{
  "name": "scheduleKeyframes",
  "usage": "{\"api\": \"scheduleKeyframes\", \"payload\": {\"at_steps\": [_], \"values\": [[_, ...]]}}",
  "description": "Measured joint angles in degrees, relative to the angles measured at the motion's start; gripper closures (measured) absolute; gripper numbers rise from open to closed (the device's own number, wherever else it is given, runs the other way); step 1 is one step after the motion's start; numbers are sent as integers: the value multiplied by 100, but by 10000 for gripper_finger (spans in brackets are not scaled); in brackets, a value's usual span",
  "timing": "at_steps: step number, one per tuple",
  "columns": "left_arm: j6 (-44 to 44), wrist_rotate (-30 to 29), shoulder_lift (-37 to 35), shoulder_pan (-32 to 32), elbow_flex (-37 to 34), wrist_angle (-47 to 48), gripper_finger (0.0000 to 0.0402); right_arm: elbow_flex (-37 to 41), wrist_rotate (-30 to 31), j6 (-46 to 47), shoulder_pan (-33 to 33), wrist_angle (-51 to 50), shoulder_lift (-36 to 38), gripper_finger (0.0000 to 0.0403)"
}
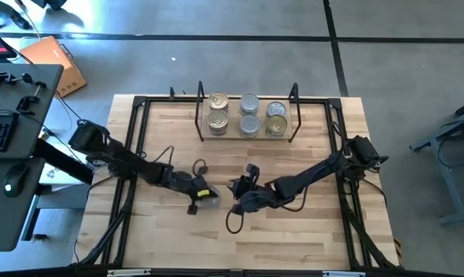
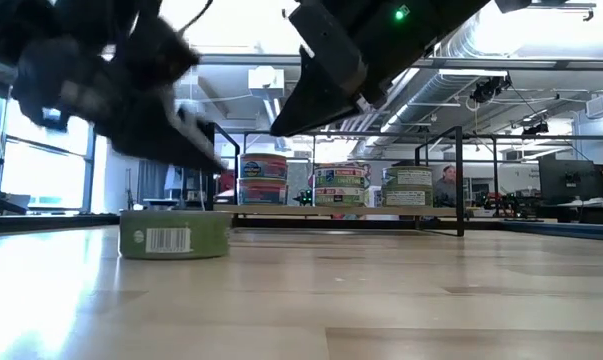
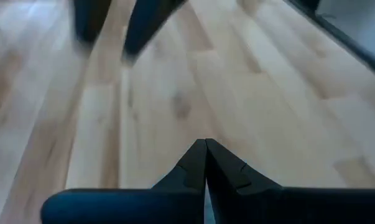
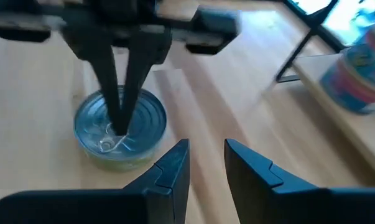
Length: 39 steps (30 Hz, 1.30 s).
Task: Stack canned seafood by type on shelf
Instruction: Stack the green tuna can on top of the green tuna can on the shelf
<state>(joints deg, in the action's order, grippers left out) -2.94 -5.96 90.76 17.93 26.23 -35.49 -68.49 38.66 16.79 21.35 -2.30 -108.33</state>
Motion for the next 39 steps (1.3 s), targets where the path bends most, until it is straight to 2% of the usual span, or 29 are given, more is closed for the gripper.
{"api": "scheduleKeyframes", "payload": {"at_steps": [3,7,12,17,22,27,31,35,39], "values": [[201,-131,-37,219,523,964,401,0,-342,124,-47,-4,-13,311],[21,-537,-264,521,1083,2582,401,-2,-605,125,-182,51,-194,311],[-687,-654,-531,903,1153,4118,401,-2,-787,123,-500,396,-559,311],[-1523,-917,-805,1239,1150,5040,401,-2,-1449,116,-849,929,-817,311],[-1781,-596,-793,1417,968,4636,401,-4,-2055,95,-1061,1258,-988,311],[-1607,-713,-589,1230,587,3485,401,-4,-2300,94,-1137,1370,-1120,311],[-1335,-843,-496,914,443,2939,401,-4,-2493,77,-1122,1266,-1130,312],[-1057,-787,-498,602,438,2782,401,-4,-2570,262,-1087,998,-1095,312],[-832,-1104,-507,344,436,2680,401,-4,-2545,846,-975,-21,-819,317]]}}
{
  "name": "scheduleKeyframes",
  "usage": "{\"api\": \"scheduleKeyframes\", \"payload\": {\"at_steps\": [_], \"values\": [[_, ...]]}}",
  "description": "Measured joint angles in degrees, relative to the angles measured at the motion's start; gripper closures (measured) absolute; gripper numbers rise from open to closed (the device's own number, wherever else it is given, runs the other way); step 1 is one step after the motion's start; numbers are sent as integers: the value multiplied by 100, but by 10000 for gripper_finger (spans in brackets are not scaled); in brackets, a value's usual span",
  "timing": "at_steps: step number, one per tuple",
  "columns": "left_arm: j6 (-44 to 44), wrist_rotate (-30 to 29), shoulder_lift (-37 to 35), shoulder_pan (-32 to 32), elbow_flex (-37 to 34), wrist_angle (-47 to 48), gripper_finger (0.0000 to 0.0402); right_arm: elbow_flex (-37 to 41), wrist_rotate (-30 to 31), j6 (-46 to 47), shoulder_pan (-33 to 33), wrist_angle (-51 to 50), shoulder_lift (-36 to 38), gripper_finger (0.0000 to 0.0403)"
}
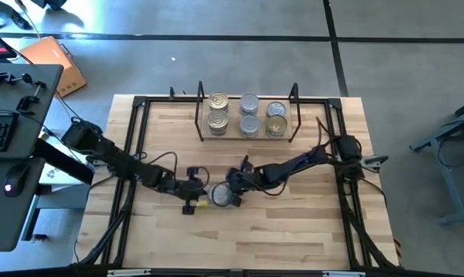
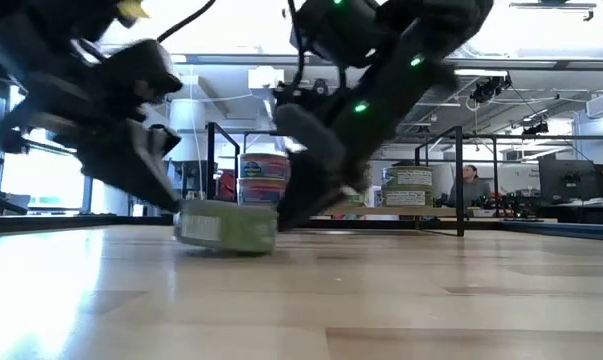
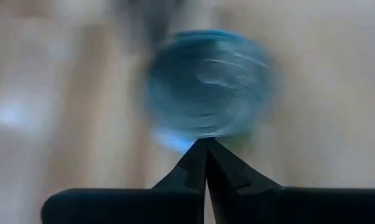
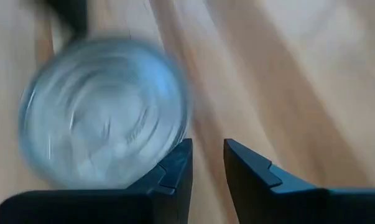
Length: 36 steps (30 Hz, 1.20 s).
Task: Stack canned seafood by type on shelf
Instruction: Stack the green tuna can on top of the green tuna can on the shelf
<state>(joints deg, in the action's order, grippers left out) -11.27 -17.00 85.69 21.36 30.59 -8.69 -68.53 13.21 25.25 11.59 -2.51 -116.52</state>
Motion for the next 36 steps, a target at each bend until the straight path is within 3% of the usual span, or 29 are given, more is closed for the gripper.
{"api": "scheduleKeyframes", "payload": {"at_steps": [4,10,17,21,26,30,36], "values": [[-46,-755,-78,-138,20,152,401,8,-132,584,297,-1015,270,332],[-308,-844,-341,-77,15,731,401,1,1,413,747,-1068,395,347],[-355,-727,-328,77,11,196,401,2,1035,472,1106,-1128,395,347],[-258,-260,-129,-121,20,-483,401,2,1178,606,1196,-1145,395,347],[-195,-195,307,-517,16,-849,401,2,1387,531,1181,-919,354,347],[-155,-208,690,-672,28,-1100,401,0,1333,171,1185,-416,208,326],[-44,-182,966,-729,17,-1014,402,2,1341,-658,1241,3,93,250]]}}
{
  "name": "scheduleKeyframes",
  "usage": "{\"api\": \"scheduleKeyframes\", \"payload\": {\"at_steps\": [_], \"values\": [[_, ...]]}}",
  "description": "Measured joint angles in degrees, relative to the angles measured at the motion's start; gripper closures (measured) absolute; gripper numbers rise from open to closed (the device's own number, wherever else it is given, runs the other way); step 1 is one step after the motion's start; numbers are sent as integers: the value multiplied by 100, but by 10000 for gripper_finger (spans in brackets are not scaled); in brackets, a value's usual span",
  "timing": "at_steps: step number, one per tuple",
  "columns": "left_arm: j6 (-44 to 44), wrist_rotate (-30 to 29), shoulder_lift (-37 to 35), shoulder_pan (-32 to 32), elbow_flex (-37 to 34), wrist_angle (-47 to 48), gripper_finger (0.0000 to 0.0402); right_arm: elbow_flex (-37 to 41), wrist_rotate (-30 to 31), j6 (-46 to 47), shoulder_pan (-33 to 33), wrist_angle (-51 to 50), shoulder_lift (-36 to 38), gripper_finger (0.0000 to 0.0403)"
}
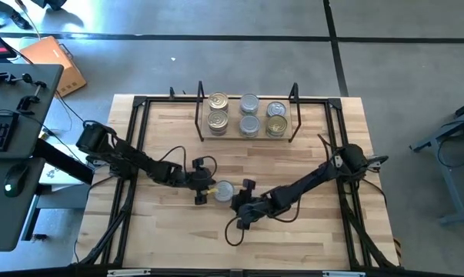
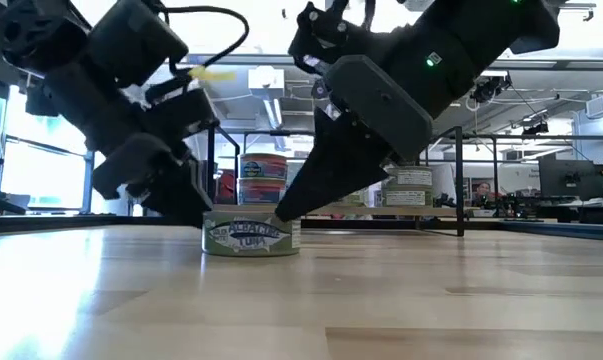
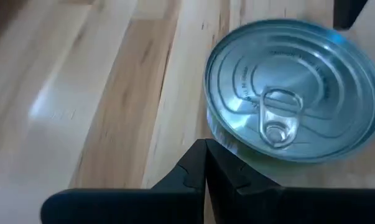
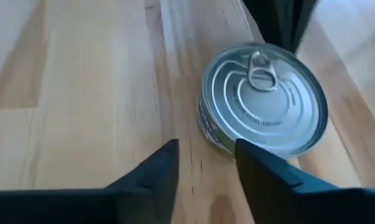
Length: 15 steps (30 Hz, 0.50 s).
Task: Stack canned seafood by type on shelf
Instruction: Stack the green tuna can on top of the green tuna can on the shelf
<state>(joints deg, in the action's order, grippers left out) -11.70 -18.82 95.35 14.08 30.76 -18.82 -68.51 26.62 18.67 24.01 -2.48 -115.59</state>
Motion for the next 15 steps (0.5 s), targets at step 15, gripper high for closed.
{"api": "scheduleKeyframes", "payload": {"at_steps": [15], "values": [[40,109,-432,-62,-2,-238,402,0,10,-867,127,306,0,181]]}}
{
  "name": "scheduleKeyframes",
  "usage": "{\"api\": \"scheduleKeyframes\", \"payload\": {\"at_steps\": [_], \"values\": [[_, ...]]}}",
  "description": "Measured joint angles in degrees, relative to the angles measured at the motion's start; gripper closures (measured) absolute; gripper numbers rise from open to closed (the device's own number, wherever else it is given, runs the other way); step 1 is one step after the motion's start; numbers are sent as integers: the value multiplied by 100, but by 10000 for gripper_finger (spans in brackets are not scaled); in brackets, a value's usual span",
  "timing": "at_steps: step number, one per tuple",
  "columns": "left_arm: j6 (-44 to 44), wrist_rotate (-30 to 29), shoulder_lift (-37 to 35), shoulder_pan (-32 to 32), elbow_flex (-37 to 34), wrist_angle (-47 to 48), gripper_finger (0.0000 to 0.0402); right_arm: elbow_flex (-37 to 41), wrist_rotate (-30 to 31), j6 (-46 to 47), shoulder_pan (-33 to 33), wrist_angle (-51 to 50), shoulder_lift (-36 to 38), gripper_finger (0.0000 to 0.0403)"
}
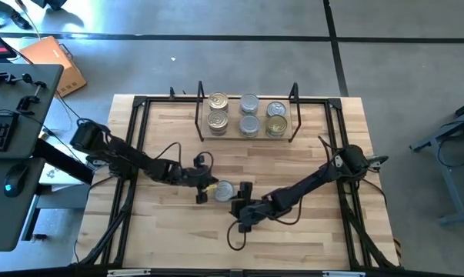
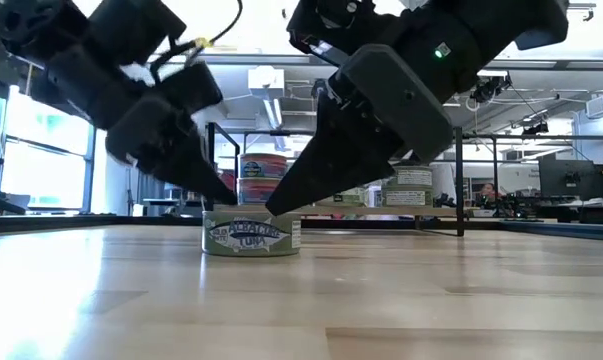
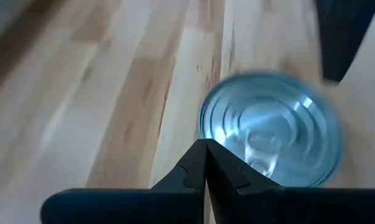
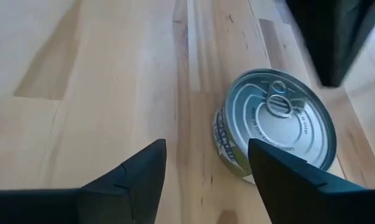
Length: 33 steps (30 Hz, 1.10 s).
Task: Stack canned seafood by type on shelf
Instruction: Stack the green tuna can on top of the green tuna can on the shelf
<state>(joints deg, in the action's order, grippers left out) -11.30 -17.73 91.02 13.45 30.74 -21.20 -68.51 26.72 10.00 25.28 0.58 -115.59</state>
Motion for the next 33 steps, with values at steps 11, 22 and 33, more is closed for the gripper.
{"api": "scheduleKeyframes", "payload": {"at_steps": [11,22,33], "values": [[52,51,509,-68,-4,-265,402,0,-2,-318,6,12,0,181],[183,48,509,-154,-4,-50,402,0,24,-1005,68,10,0,181],[272,-96,287,-153,-4,169,402,0,278,-1047,66,-173,0,181]]}}
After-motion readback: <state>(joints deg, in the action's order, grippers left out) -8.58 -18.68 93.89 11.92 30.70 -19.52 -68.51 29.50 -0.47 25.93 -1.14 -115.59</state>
